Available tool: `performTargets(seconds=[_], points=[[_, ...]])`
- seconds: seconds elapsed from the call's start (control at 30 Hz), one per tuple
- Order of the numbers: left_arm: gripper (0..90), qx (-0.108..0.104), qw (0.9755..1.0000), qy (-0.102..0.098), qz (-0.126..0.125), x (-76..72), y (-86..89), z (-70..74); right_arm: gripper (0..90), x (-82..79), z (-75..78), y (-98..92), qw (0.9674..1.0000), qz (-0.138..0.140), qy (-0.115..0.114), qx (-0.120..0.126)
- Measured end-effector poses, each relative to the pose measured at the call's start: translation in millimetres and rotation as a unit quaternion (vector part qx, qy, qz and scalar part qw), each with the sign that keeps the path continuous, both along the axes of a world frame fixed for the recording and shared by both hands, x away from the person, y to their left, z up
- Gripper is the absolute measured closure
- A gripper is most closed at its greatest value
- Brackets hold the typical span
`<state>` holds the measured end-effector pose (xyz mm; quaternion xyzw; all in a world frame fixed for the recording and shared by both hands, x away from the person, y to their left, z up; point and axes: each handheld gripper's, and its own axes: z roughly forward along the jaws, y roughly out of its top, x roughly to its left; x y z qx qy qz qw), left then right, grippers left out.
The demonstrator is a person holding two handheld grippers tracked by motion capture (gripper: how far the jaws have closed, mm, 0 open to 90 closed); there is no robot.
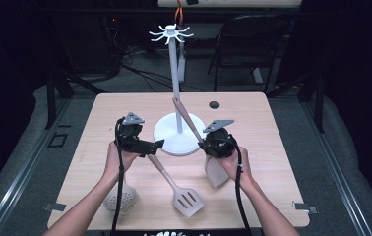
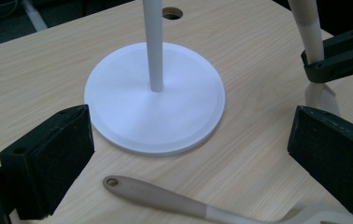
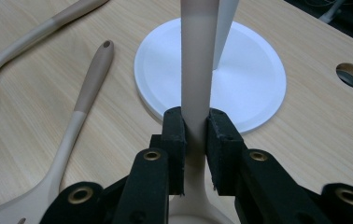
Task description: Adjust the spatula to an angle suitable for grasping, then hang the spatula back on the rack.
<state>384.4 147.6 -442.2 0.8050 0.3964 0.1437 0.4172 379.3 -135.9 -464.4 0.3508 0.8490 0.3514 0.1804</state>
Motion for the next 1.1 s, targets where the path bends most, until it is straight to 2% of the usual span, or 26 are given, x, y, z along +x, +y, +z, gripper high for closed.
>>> performTargets(seconds=[0.07,0.3,0.53,0.63,0.87,0.93,1.03,1.1], points=[[0.8,-0.007,1.0000,0.000,-0.002,0.8,-3.6,-0.1,78.8,-0.4,0.4,-0.1,1.0000,-0.002,-0.001,0.002],[4.0,-0.008,0.9998,-0.004,-0.017,-0.8,-20.6,2.7,78.8,-2.7,2.2,1.7,1.0000,0.001,-0.005,0.005],[8.1,-0.026,0.9991,-0.019,-0.026,-0.1,-35.9,9.2,78.8,-3.6,3.7,4.0,0.9999,0.004,-0.012,0.009],[11.0,-0.038,0.9987,-0.025,-0.023,0.6,-39.1,10.7,78.8,-3.3,3.3,4.2,0.9999,0.005,-0.011,0.011],[16.5,-0.072,0.9968,-0.021,-0.028,3.0,-47.6,8.0,78.8,-5.3,3.0,6.8,0.9998,0.009,-0.015,0.011],[22.9,-0.085,0.9957,-0.019,-0.032,3.6,-49.6,7.3,78.7,-6.6,3.8,8.1,0.9998,0.011,-0.017,0.008],[27.6,-0.111,0.9930,-0.021,-0.036,4.3,-54.7,5.7,78.7,-7.1,3.9,8.2,0.9998,0.011,-0.018,0.006],[31.5,-0.118,0.9921,-0.022,-0.038,3.6,-58.3,5.4,78.7,-7.7,4.0,8.7,0.9996,0.010,-0.022,0.013]])
